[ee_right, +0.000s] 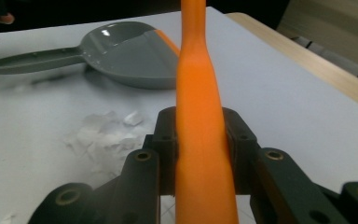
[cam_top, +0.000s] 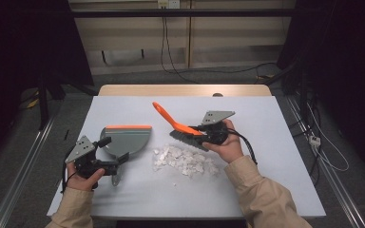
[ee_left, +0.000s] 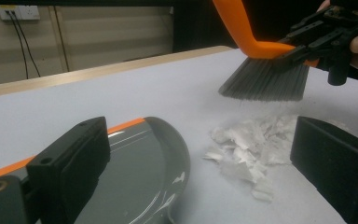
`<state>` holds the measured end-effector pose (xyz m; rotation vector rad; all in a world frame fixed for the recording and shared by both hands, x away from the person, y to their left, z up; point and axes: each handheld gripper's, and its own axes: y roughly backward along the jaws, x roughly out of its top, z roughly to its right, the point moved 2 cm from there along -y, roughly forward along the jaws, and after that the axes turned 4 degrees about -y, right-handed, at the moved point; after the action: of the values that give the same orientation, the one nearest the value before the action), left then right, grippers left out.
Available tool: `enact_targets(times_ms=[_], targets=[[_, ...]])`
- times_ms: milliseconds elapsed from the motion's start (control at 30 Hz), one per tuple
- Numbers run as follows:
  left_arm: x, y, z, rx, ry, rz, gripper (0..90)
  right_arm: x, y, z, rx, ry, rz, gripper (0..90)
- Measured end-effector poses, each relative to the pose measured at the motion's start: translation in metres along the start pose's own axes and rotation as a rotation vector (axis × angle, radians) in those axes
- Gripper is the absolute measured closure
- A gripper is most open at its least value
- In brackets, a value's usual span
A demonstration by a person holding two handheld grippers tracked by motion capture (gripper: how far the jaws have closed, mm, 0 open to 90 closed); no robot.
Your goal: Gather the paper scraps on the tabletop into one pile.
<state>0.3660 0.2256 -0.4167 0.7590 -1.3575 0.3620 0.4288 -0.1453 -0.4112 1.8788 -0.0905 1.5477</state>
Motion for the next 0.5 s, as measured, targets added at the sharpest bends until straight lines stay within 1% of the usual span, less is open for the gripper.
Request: enact_targets(times_ms=[200,300,433,500], targets=[[0.0,-0.001,0.001,0.0,0.001,0.003,4.5,0.002,0.013,0.007,-0.044,-0.044,0.041,71.2],[0.0,-0.001,0.001,0.002,-0.002,-0.001,4.5,0.005,0.017,0.006,-0.055,-0.047,0.062,71.2],[0.0,-0.002,0.001,0.003,-0.003,-0.002,4.5,0.007,0.02,0.001,-0.071,-0.027,0.079,71.1],[0.0,-0.001,0.001,0.003,-0.003,-0.001,4.5,0.008,0.02,-0.001,-0.06,-0.029,0.076,71.2]])
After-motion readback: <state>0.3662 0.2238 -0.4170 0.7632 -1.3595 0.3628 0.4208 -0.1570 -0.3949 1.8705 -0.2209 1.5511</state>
